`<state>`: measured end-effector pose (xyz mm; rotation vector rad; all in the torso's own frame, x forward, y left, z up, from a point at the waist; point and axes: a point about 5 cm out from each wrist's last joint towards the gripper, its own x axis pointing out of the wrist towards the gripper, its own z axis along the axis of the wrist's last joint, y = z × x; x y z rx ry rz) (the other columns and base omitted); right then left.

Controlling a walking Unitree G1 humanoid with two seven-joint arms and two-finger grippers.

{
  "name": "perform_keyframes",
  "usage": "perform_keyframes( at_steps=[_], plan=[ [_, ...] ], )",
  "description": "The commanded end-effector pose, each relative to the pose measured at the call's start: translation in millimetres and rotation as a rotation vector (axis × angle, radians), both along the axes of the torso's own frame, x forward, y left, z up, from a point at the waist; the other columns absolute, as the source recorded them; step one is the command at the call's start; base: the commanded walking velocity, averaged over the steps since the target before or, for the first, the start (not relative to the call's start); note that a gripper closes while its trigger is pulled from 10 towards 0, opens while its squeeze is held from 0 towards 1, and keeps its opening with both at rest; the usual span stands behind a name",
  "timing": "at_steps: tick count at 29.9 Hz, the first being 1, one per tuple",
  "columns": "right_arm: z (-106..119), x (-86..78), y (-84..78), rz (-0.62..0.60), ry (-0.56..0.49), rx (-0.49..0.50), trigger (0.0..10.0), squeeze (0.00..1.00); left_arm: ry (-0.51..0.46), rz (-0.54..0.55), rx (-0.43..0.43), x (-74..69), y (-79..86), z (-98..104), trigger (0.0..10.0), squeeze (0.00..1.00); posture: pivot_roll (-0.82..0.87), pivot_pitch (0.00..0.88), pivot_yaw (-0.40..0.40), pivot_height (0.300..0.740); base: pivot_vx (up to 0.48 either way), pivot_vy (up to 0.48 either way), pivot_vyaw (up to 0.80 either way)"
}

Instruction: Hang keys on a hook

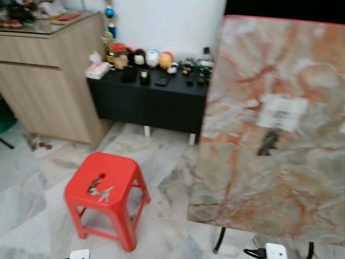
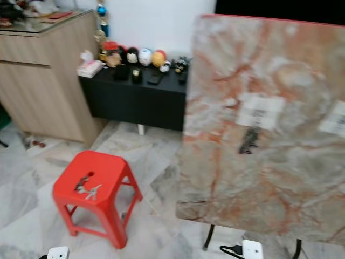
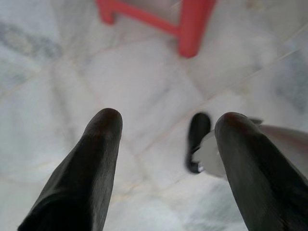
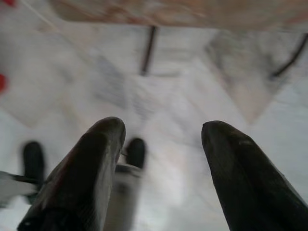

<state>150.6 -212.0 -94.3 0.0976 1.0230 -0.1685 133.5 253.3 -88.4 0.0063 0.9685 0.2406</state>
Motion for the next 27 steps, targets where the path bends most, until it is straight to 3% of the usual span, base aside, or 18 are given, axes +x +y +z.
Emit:
perform_keyframes(
  at_steps=[1,8,11,16,21,27],
  plan=[
    [0.6,0.9,-2.5,-0.008,0.006,-0.011,10.0,0.00,-0.006,-0.012,-0.004,6.9,-3.4,1.2,10.0,0.00,0.14,0.000,-0.045,0.740,0.000,0.480,0.00],
    [1.7,12.2,16.3,0.019,-0.008,0.009,10.0,0.00,-0.005,-0.004,0.004,9.2,4.5,4.1,10.0,0.00,0.14,0.000,-0.045,0.740,0.000,0.480,0.00],
    [1.8,14.7,21.7,0.008,-0.008,0.014,10.0,0.00,0.014,0.008,0.009,-0.8,12.7,3.3,10.0,0.00,0.13,0.000,-0.039,0.740,0.000,0.480,0.00],
    [3.2,18.8,23.7,0.005,-0.014,0.012,10.0,0.00,0.014,0.012,0.012,-2.9,17.4,4.3,10.0,0.00,0.13,0.000,-0.037,0.740,0.000,0.480,0.00],
    [5.3,22.9,22.2,0.000,-0.029,0.012,10.0,0.00,-0.004,0.013,0.014,-0.4,20.1,6.4,10.0,0.00,0.14,0.000,-0.036,0.740,0.000,0.480,0.00],
    [4.7,14.3,4.1,-0.016,-0.026,-0.003,10.0,0.00,-0.007,0.001,0.003,6.1,6.6,3.9,10.0,0.00,0.14,0.000,-0.033,0.740,0.000,0.480,0.00]
  ],
)
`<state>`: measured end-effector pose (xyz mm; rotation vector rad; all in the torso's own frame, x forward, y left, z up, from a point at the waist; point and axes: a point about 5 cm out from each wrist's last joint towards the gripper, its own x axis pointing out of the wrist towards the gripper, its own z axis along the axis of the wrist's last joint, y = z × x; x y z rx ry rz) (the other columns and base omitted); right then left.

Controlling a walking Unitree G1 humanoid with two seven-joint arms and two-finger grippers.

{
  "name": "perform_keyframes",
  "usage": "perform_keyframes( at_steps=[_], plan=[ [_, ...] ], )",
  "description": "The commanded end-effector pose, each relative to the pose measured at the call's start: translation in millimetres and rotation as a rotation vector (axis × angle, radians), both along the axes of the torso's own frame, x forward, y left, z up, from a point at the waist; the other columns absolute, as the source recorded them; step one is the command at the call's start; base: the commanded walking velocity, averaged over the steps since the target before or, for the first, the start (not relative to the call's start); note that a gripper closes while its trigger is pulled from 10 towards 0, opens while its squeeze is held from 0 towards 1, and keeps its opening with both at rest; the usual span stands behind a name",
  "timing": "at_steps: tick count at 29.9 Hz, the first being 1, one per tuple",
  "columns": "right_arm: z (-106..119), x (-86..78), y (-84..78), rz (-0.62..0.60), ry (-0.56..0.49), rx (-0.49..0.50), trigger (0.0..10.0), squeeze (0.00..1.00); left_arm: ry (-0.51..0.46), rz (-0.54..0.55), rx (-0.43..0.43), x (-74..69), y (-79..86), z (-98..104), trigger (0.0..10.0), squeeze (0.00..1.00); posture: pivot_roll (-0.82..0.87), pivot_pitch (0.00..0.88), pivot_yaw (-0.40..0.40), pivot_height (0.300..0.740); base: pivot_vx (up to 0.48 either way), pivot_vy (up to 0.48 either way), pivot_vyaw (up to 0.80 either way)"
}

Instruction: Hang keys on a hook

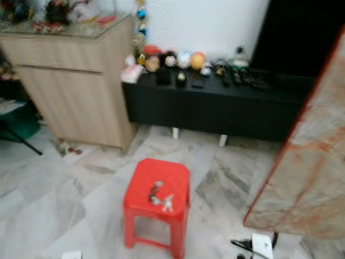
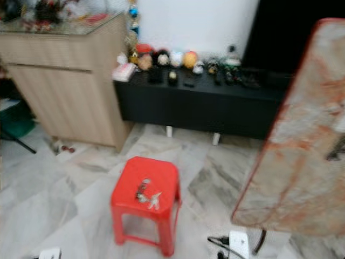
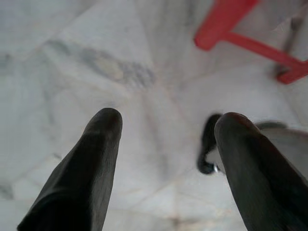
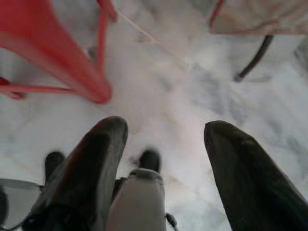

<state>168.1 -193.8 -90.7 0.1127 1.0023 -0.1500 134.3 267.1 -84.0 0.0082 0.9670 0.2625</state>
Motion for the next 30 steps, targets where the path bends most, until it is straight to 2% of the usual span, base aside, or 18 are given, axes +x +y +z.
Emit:
perform_keyframes(
  at_steps=[1,5,12,17,22,27,30],
  plan=[
    [1.0,-5.0,-17.5,-0.028,-0.005,-0.022,10.0,0.00,-0.006,-0.017,-0.010,5.1,-9.0,-1.2,10.0,0.00,0.14,0.000,-0.033,0.740,0.000,0.480,0.00],
    [0.5,-8.1,-21.2,-0.038,-0.004,-0.022,10.0,0.00,-0.005,-0.015,-0.011,2.9,-10.4,-2.3,10.0,0.00,0.14,0.000,-0.031,0.740,0.000,0.480,0.00],
    [2.4,4.1,-3.9,-0.022,-0.015,-0.004,10.0,0.00,-0.004,-0.016,-0.010,1.2,-13.3,-3.6,10.0,0.00,0.15,0.000,-0.032,0.740,0.000,0.480,0.00],
    [1.4,3.1,0.1,-0.022,-0.016,0.001,10.0,0.00,-0.005,-0.014,-0.008,1.8,-13.3,-3.4,10.0,0.00,0.15,0.000,-0.032,0.740,0.000,0.465,0.00],
    [-0.9,-7.2,-8.7,-0.024,-0.020,0.001,10.0,0.00,-0.006,-0.025,0.005,0.8,-7.8,-1.9,10.0,0.00,0.15,0.000,-0.034,0.740,0.000,0.109,0.00],
    [0.9,-8.7,-19.5,-0.022,-0.037,-0.004,10.0,0.00,-0.012,-0.026,0.007,-2.7,-3.4,-1.2,10.0,0.00,0.15,0.000,-0.034,0.740,0.000,0.000,0.00],
    [4.2,1.1,-17.1,-0.020,-0.048,-0.002,10.0,0.00,-0.018,-0.026,0.006,-1.7,-4.2,-1.0,10.0,0.00,0.15,0.000,-0.036,0.740,0.000,0.000,0.00]
  ],
)
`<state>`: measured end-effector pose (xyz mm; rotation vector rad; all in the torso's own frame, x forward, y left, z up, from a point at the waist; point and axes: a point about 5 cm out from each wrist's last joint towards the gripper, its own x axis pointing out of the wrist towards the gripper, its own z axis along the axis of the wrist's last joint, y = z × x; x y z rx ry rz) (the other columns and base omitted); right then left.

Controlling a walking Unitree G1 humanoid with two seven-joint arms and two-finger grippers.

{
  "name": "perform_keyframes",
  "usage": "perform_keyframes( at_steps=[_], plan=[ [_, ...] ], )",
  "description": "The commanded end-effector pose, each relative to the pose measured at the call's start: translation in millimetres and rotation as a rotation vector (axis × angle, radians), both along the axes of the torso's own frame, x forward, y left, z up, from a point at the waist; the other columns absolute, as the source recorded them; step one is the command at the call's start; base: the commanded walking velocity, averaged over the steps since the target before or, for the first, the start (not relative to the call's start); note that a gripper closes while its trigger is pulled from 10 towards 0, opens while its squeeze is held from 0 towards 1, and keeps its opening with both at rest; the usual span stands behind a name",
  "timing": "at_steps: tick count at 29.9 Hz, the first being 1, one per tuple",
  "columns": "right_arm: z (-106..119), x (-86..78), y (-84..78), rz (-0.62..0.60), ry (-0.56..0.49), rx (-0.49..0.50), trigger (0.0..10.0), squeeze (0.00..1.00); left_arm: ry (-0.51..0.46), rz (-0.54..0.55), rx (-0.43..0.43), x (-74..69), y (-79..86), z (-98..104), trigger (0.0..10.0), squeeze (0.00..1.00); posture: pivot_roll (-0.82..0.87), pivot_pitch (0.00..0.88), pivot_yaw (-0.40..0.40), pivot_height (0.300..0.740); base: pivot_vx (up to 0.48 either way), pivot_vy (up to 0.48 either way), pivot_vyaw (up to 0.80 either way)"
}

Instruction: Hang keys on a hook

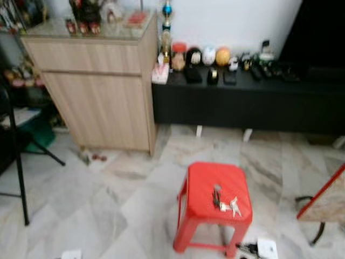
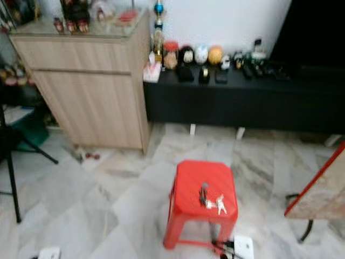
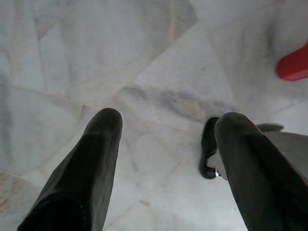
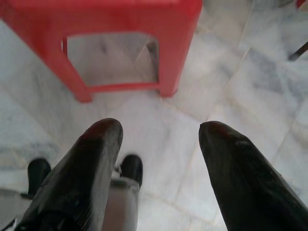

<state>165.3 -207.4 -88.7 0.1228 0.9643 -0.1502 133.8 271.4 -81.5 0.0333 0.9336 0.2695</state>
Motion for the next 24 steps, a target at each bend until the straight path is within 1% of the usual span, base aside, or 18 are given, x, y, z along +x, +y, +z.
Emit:
perform_keyframes(
  at_steps=[1,5,7,11,14,15,16,17,19,20,21,24],
  plan=[
    [3.0,6.8,-1.1,-0.012,-0.013,-0.005,10.0,0.00,0.011,-0.021,-0.022,-0.5,-9.2,-3.4,10.0,0.00,0.15,0.000,-0.037,0.740,0.000,0.000,0.00],
    [5.9,19.0,13.4,0.004,-0.029,0.008,10.0,0.00,-0.005,-0.019,-0.028,3.3,-11.5,-2.7,10.0,0.00,0.15,0.000,-0.037,0.740,0.000,0.000,0.00],
    [6.6,22.2,19.2,0.010,-0.034,0.014,10.0,0.00,-0.006,-0.022,-0.028,4.1,-12.0,-2.6,10.0,0.00,0.15,0.000,-0.037,0.740,0.000,0.000,0.00],
    [7.2,25.0,28.7,0.014,-0.052,0.032,10.0,0.00,-0.007,-0.018,-0.028,3.6,-11.2,-2.4,10.0,0.00,0.15,0.000,-0.036,0.740,0.000,0.000,0.00],
    [6.4,23.5,30.3,0.038,-0.050,0.030,10.0,0.00,-0.006,-0.018,-0.026,3.4,-11.1,-2.4,10.0,0.00,0.15,0.000,-0.037,0.740,0.000,0.000,0.00],
    [5.0,20.1,29.6,0.077,-0.042,0.005,10.0,0.00,-0.007,-0.025,-0.023,11.0,-15.2,-1.5,10.0,0.00,0.15,0.000,-0.036,0.740,0.000,0.000,0.00],
    [4.7,19.3,29.4,0.086,-0.041,-0.002,10.0,0.00,-0.007,-0.027,-0.022,13.2,-16.4,-1.2,10.0,0.00,0.15,0.000,-0.036,0.740,0.000,0.000,0.00],
    [3.1,14.3,23.4,0.075,-0.036,-0.014,10.0,0.00,-0.012,-0.030,-0.024,18.0,-19.4,-0.4,10.0,0.00,0.15,0.000,-0.037,0.740,0.274,0.000,0.80],
    [1.8,9.0,16.7,0.058,-0.033,-0.012,10.0,0.00,-0.015,-0.033,-0.025,21.3,-21.6,0.1,10.0,0.00,0.15,0.000,-0.037,0.740,0.302,0.000,0.80],
    [0.2,2.8,10.5,0.053,-0.025,-0.003,10.0,0.00,-0.018,-0.037,-0.026,23.8,-23.4,0.5,10.0,0.00,0.15,0.000,-0.036,0.740,0.341,0.000,0.00],
    [-0.3,1.0,8.8,0.049,-0.022,0.001,10.0,0.00,-0.019,-0.038,-0.026,24.5,-23.9,0.7,10.0,0.00,0.15,0.000,-0.036,0.740,0.341,0.000,0.00],
    [-0.9,-3.2,2.9,0.047,-0.021,-0.006,10.0,0.00,-0.020,-0.034,-0.028,20.5,-21.5,0.0,10.0,0.00,0.15,0.000,-0.035,0.740,0.355,0.000,0.00]
  ],
)
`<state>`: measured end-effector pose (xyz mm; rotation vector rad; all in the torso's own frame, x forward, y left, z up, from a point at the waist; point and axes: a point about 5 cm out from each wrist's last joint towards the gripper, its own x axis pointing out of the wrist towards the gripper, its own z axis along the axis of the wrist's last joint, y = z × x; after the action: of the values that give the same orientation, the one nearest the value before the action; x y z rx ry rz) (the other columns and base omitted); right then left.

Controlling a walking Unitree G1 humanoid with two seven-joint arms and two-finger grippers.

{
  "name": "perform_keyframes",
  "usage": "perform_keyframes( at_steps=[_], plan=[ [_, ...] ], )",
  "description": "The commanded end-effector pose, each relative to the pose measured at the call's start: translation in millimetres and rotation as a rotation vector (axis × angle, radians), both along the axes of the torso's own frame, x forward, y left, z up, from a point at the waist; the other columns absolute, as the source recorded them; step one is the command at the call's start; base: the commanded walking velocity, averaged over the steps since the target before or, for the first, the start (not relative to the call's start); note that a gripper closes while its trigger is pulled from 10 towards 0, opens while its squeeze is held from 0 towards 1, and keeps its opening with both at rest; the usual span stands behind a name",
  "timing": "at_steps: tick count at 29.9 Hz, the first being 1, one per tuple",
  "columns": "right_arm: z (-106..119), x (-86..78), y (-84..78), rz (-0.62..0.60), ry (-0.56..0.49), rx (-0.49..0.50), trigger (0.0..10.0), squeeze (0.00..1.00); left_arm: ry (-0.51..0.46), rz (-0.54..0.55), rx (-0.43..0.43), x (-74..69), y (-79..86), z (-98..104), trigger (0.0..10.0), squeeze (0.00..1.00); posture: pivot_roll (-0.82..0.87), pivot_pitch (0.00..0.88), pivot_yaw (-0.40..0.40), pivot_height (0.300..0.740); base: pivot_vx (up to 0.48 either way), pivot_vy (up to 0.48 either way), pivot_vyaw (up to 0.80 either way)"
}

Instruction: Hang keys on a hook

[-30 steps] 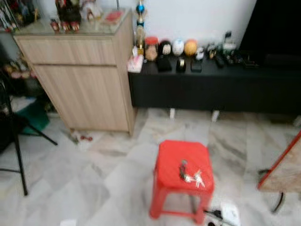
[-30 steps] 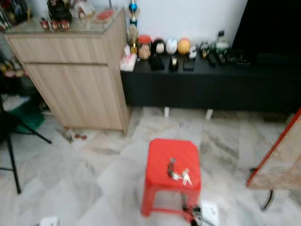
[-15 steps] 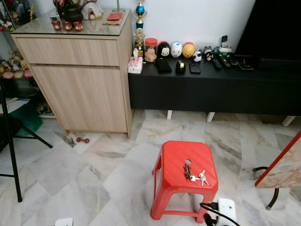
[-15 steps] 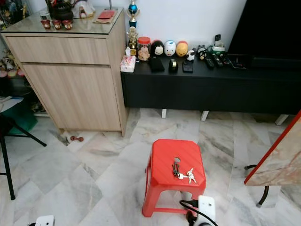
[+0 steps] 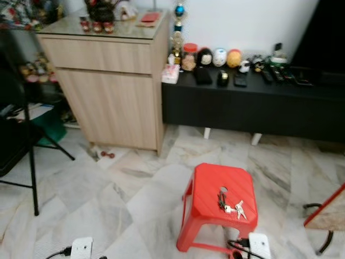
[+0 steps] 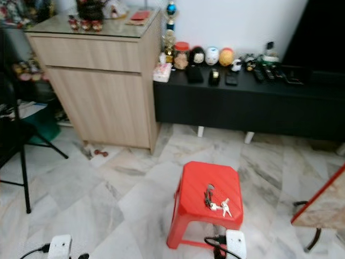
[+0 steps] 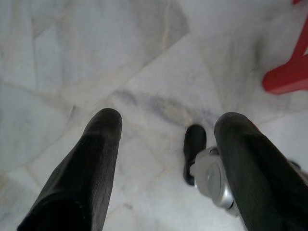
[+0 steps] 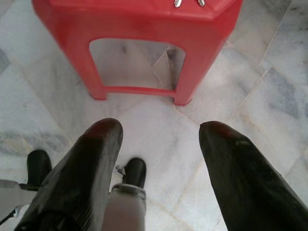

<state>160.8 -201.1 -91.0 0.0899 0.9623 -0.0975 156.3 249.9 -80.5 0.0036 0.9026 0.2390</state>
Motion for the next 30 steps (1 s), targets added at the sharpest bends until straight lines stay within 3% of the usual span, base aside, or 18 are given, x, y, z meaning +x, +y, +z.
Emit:
perform_keyframes(
  at_steps=[1,6,10,12,16,20,23,30],
  plan=[
    [1.4,1.2,-3.3,-0.012,-0.017,-0.002,10.0,0.00,0.015,-0.018,0.008,-2.2,0.3,-1.0,10.0,0.00,0.15,0.000,-0.034,0.740,0.360,0.000,0.00],
    [5.4,15.9,6.8,0.003,-0.026,-0.001,10.0,0.00,0.014,-0.018,0.007,-2.8,0.7,-1.0,10.0,0.00,0.15,0.000,-0.033,0.740,0.377,0.000,0.00],
    [8.9,29.1,26.5,0.037,-0.039,0.002,10.0,0.00,0.015,-0.021,0.008,-2.1,0.3,-0.9,10.0,0.00,0.15,0.000,-0.033,0.740,0.388,0.000,0.00],
    [7.5,28.2,36.4,0.044,-0.032,0.010,10.0,0.00,0.013,-0.024,0.008,0.3,-1.1,-0.5,10.0,0.00,0.15,0.000,-0.033,0.740,0.386,0.000,0.22],
    [6.0,25.6,41.2,0.036,-0.025,0.019,10.0,0.00,0.012,-0.025,0.007,1.5,-2.0,-0.3,10.0,0.00,0.15,0.000,-0.034,0.740,0.386,0.000,0.00],
    [6.4,26.7,51.8,0.040,-0.039,0.025,10.0,0.00,0.010,-0.028,0.005,3.8,-2.8,0.3,10.0,0.00,0.15,0.000,-0.037,0.740,0.000,0.000,0.00],
    [9.0,31.3,51.9,0.038,-0.063,0.030,10.0,0.00,0.011,-0.029,0.003,3.6,-2.8,0.2,10.0,0.00,0.15,0.000,-0.037,0.740,0.000,0.000,0.00],
    [20.6,44.4,16.3,-0.047,-0.176,0.004,10.0,0.00,0.012,-0.032,0.002,3.4,-2.4,0.3,10.0,0.00,0.14,0.000,-0.027,0.740,0.000,0.000,0.00]
  ],
)
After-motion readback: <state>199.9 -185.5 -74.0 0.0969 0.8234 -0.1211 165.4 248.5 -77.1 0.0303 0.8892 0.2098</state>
